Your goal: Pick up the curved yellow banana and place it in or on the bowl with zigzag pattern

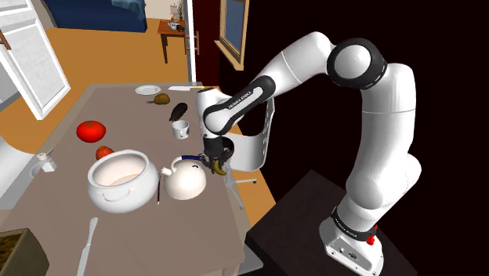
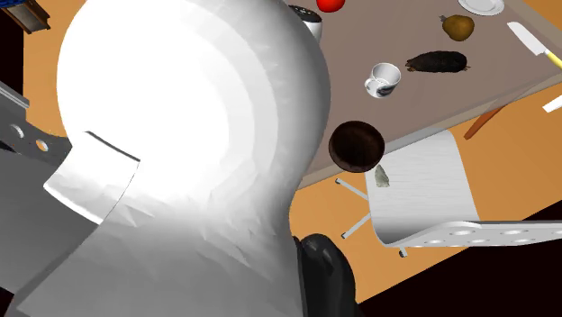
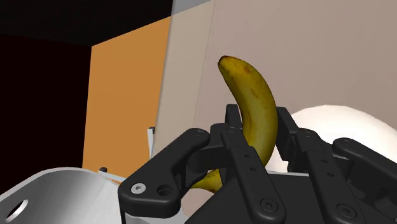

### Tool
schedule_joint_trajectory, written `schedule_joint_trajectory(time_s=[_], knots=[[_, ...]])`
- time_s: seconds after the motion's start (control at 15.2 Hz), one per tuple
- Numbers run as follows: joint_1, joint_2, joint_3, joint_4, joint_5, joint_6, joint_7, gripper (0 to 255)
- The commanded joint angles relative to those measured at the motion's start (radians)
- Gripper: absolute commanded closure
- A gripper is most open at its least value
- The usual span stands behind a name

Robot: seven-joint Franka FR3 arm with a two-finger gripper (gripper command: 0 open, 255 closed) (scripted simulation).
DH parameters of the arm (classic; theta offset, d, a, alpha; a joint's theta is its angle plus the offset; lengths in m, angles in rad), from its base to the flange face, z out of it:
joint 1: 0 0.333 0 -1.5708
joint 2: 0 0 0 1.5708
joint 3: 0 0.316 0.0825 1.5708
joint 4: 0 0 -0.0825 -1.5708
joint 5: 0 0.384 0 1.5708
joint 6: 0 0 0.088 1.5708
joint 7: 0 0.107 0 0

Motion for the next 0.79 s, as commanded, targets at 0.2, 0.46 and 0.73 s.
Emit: schedule_joint_trajectory(time_s=[0.2, 0.46, 0.73], knots=[[-0.02, 0.095, -0.052, 0.16, -0.043, -0.075, -0.069, 255], [-0.025, 0.183, -0.088, 0.318, -0.071, -0.149, -0.122, 255], [-0.021, 0.286, -0.122, 0.508, -0.094, -0.237, -0.178, 255]])
